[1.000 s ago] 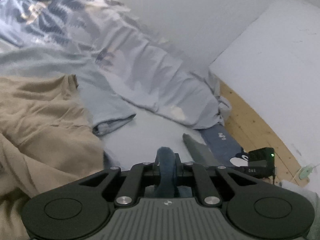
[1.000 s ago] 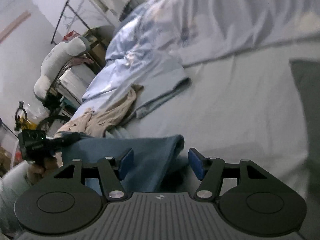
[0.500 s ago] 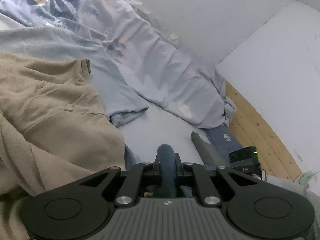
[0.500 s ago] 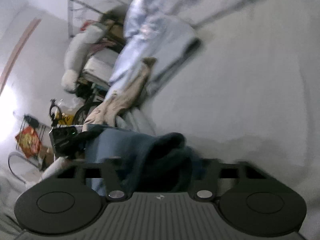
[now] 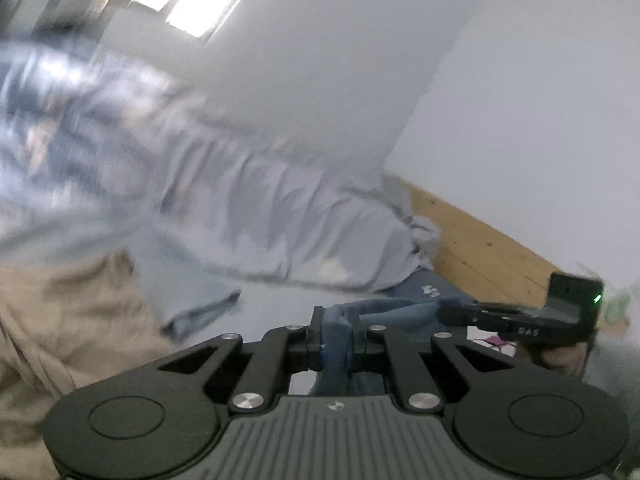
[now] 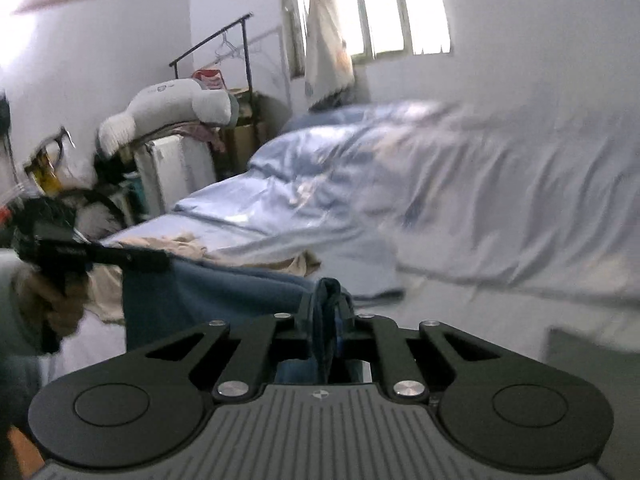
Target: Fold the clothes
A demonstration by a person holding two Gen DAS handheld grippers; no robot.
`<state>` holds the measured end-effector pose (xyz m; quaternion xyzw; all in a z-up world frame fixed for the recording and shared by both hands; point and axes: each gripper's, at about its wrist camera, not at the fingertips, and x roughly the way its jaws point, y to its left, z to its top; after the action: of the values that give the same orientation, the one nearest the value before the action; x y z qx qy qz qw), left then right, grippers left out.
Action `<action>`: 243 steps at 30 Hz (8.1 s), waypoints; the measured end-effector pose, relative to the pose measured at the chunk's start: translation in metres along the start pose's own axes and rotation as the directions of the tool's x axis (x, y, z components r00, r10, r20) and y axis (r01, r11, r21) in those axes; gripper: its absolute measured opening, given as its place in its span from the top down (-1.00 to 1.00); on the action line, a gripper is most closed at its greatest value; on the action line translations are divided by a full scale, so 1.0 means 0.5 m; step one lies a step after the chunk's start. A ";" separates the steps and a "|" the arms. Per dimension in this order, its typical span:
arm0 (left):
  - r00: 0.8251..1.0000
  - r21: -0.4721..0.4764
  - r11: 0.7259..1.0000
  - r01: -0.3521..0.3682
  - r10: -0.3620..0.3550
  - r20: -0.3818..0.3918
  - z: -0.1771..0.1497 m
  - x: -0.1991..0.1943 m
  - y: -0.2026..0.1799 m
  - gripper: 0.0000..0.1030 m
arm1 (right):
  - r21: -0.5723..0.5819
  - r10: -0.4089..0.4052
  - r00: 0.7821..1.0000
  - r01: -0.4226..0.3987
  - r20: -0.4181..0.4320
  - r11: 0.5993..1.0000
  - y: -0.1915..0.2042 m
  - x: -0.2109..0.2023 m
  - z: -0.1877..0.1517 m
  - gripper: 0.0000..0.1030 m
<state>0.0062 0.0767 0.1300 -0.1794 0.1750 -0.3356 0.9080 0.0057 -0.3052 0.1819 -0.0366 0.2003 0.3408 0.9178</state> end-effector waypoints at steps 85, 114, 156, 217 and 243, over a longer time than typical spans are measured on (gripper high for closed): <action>0.947 0.338 0.891 0.304 -0.322 -0.003 0.079 -0.113 -0.579 0.94 | 0.018 -0.732 0.533 0.803 0.424 0.596 0.328 -0.611 0.035 0.94; 0.962 0.025 0.976 0.215 -0.207 -0.175 0.062 0.535 -0.412 0.95 | -0.076 -0.752 0.629 0.775 0.198 0.628 -0.339 -0.306 0.035 0.93; 1.000 -0.096 0.995 0.022 -0.021 0.017 0.198 0.421 -0.234 -0.65 | 0.285 -0.759 0.627 0.706 0.172 0.648 -0.249 -0.287 0.193 -0.30; 0.713 0.215 0.740 -0.637 0.672 -0.199 -0.255 0.079 0.031 -1.00 | 0.099 -0.610 0.755 0.644 -0.243 0.758 0.255 0.283 -0.289 -1.00; 0.706 0.214 0.728 -0.652 0.685 -0.180 -0.254 0.090 0.044 -1.00 | 0.187 -0.558 0.789 0.607 -0.256 0.773 0.228 0.309 -0.277 -1.00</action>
<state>-0.0052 0.0356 0.0003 0.0009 0.3163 -0.0136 0.9486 -0.0085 -0.1516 0.0018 -0.0083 0.3067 0.0046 0.9518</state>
